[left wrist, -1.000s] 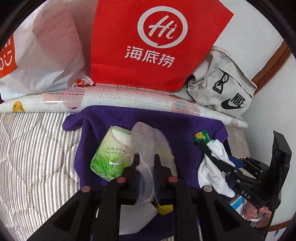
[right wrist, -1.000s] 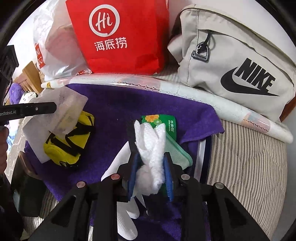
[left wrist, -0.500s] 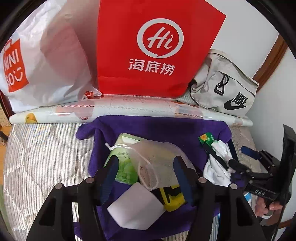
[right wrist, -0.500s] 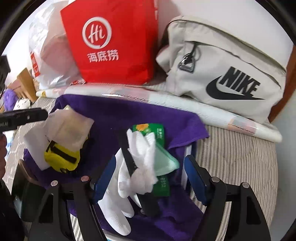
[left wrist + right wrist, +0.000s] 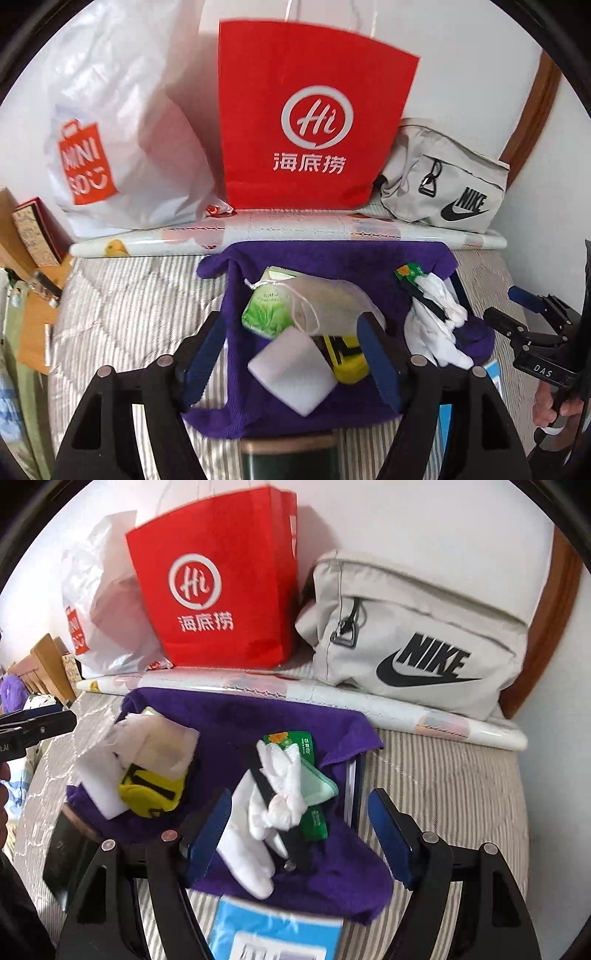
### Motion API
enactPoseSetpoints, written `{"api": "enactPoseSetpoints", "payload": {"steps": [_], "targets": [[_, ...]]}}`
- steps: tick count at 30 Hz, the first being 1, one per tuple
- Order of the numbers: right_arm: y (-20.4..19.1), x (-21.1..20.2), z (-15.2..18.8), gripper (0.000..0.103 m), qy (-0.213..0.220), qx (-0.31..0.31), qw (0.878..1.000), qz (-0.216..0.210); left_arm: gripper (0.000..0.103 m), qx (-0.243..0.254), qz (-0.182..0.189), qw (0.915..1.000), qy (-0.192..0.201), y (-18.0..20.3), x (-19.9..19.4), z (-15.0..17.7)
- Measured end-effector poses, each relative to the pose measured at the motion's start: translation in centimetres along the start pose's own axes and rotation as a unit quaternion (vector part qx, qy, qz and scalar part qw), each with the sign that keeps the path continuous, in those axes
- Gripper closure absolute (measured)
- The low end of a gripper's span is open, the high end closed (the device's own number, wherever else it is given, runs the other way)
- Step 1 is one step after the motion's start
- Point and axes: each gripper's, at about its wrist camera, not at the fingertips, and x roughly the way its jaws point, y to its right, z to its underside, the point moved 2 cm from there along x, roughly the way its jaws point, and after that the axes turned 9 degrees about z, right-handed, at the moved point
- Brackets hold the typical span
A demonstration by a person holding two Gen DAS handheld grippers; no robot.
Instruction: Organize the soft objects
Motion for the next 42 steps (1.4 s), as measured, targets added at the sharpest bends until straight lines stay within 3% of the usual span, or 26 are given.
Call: {"api": "enactPoseSetpoints", "payload": {"steps": [4, 6, 9, 27, 42], "targets": [[0.0, -3.3, 1.0, 0.017, 0.025, 0.012, 1.0, 0.001, 0.023, 0.004, -0.002, 0.9999, 0.012, 1.2, -2.9, 1.6], [-0.2, -5.0, 1.7, 0.008, 0.038, 0.015, 0.999, 0.009, 0.022, 0.007, -0.003, 0.9999, 0.013, 1.8, -4.2, 2.6], [-0.3, -7.4, 3.0, 0.007, 0.05, 0.026, 0.998, 0.009, 0.022, 0.016, -0.008, 0.9997, 0.019, 3.0, -6.1, 4.3], [0.0, -19.4, 13.3, 0.006, 0.076, 0.083, 0.993, 0.02, 0.021, 0.031, -0.023, 0.9964, 0.076, 8.7, -16.1, 15.7], [-2.0, -24.4, 20.5, 0.006, 0.097, 0.073, 0.992, 0.018, 0.021, 0.026, -0.04, 0.9936, 0.102, 9.7, -20.6, 22.3]]}}
